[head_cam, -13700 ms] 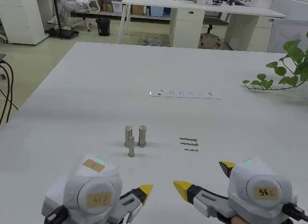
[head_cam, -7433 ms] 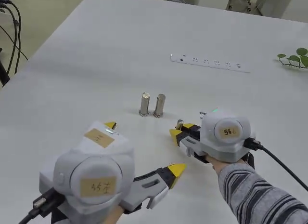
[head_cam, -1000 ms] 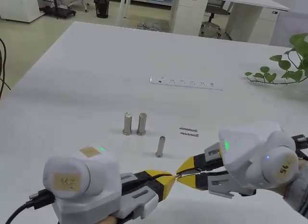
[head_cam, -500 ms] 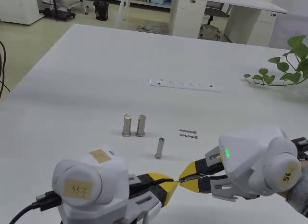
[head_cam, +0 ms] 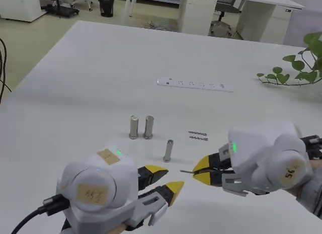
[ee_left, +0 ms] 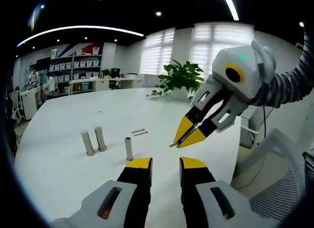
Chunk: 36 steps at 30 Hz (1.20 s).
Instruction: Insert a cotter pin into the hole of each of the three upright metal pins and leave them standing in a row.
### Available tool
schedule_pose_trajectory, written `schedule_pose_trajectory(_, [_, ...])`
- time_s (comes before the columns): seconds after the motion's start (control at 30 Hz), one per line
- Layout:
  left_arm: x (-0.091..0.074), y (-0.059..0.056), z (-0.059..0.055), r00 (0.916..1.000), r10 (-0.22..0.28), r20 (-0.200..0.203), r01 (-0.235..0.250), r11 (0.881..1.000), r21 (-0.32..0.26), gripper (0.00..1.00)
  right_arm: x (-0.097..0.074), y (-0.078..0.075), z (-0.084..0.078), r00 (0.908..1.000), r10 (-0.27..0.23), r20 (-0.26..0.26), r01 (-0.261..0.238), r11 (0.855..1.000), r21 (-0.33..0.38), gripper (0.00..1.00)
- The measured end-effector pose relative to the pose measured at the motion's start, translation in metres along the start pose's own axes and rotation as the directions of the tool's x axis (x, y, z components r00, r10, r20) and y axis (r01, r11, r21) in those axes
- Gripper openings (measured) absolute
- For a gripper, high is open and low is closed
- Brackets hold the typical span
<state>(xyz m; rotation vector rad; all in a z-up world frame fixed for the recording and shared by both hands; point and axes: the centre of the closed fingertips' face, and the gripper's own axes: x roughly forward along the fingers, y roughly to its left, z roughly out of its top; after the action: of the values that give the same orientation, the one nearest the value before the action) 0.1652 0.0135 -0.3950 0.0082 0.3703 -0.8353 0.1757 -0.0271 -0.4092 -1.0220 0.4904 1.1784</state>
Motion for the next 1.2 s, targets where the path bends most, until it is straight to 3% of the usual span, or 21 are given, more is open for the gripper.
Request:
schedule_pose_trajectory(0.2, [0.004,0.023,0.008,0.9981,0.061,-0.007,-0.061,0.998,0.031,0.21,0.002,-0.017,-0.012,0.9980,-0.037,-0.052,0.039,0.998,0.045,0.00])
schedule_pose_trajectory(0.33, [0.010,0.037,0.013,0.9952,0.098,0.000,-0.098,0.995,0.019,0.22,0.006,-0.030,-0.022,0.9948,-0.060,-0.082,0.066,0.996,0.063,0.00])
schedule_pose_trajectory(0.63, [0.033,0.062,0.005,0.9844,0.173,-0.032,-0.174,0.985,-0.018,0.24,0.021,-0.049,-0.035,0.9908,-0.071,-0.115,0.078,0.995,0.058,0.00])
schedule_pose_trajectory(0.93, [0.057,0.075,-0.010,0.9789,0.189,-0.078,-0.191,0.981,-0.020,0.24,0.037,-0.063,-0.037,0.9912,-0.063,-0.116,0.070,0.996,0.056,0.00])
schedule_pose_trajectory(1.2, [0.078,0.081,-0.016,0.9801,0.176,-0.092,-0.178,0.984,-0.017,0.22,0.053,-0.073,-0.041,0.9906,-0.058,-0.123,0.064,0.997,0.045,0.00])
